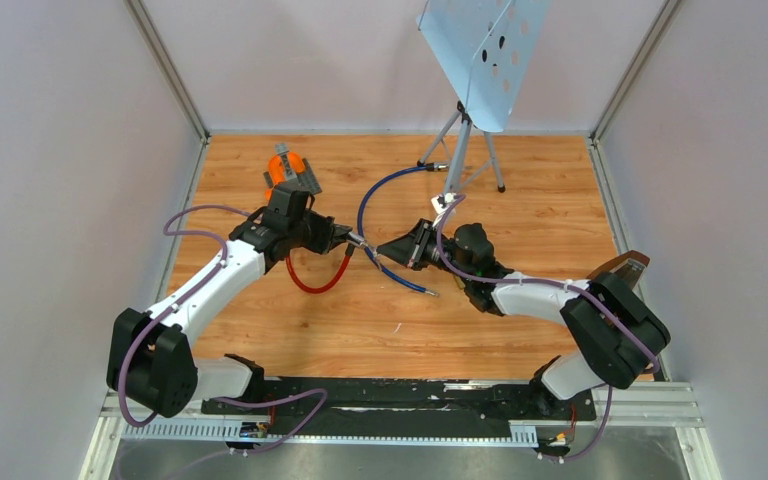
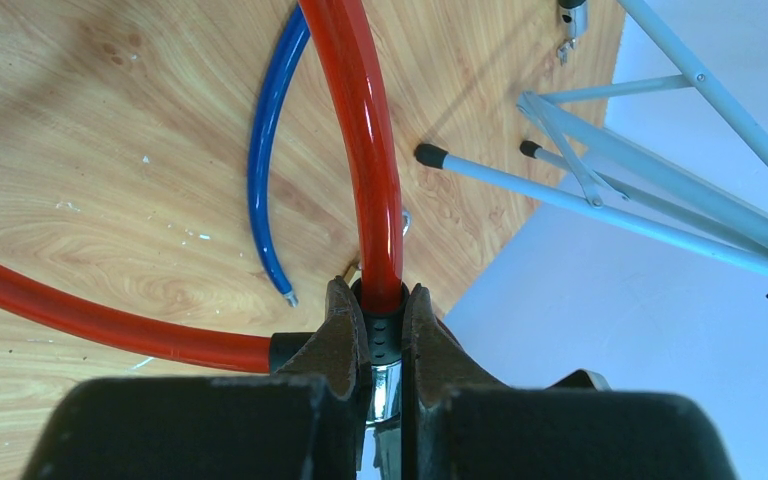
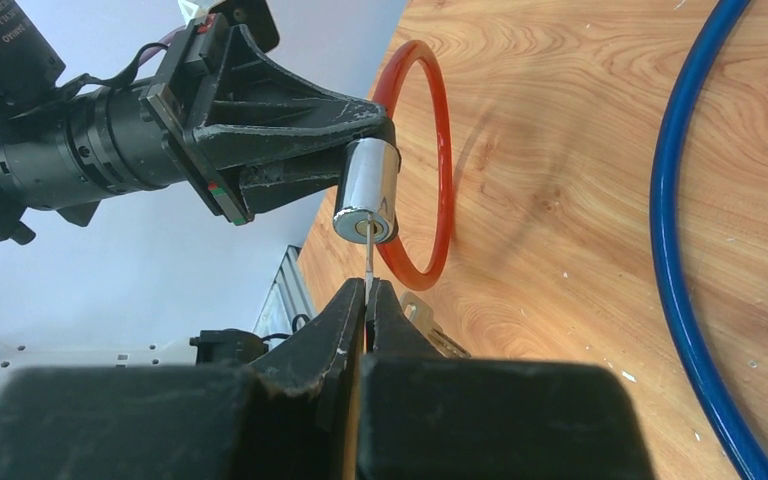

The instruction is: Unlock with the key

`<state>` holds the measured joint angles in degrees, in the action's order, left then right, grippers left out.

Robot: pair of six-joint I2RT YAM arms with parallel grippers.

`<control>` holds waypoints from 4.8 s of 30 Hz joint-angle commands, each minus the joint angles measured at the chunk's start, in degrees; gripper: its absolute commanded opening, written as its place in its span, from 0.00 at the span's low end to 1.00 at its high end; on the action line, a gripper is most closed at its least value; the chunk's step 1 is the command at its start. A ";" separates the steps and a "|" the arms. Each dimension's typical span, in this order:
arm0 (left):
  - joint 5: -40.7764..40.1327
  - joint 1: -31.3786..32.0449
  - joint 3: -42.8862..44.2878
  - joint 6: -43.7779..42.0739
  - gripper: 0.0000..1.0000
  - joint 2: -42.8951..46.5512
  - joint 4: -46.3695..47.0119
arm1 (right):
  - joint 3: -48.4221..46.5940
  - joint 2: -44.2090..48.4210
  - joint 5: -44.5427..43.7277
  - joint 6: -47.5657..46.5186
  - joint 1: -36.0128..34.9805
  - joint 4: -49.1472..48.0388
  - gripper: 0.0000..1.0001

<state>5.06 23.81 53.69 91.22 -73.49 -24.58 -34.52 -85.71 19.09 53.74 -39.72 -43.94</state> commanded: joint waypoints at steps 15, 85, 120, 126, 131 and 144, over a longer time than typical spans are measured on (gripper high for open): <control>0.65 0.27 0.36 1.55 0.00 1.17 2.86 | -0.37 1.55 -0.60 -1.00 -0.44 -1.53 0.00; 1.22 0.27 0.62 1.24 0.00 1.07 3.31 | -1.64 2.55 -3.39 -3.71 -2.19 0.96 0.00; 2.01 0.27 0.28 1.08 0.00 1.24 3.62 | -1.49 2.48 -5.76 -2.96 -2.29 1.56 0.00; 2.02 0.31 0.07 0.96 0.00 1.55 3.92 | -2.22 2.10 -5.65 -2.41 -2.34 1.84 0.00; 2.14 0.87 -0.28 0.98 0.00 1.40 5.07 | -3.11 1.13 -5.26 -2.43 -2.75 1.65 0.00; 2.16 3.36 -0.08 -0.07 0.00 1.59 6.03 | -6.71 -1.18 -6.41 -3.75 -3.34 1.57 0.00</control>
<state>4.03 24.73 53.19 91.09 -73.52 -21.71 -37.15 -85.69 13.65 50.87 -42.24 -39.59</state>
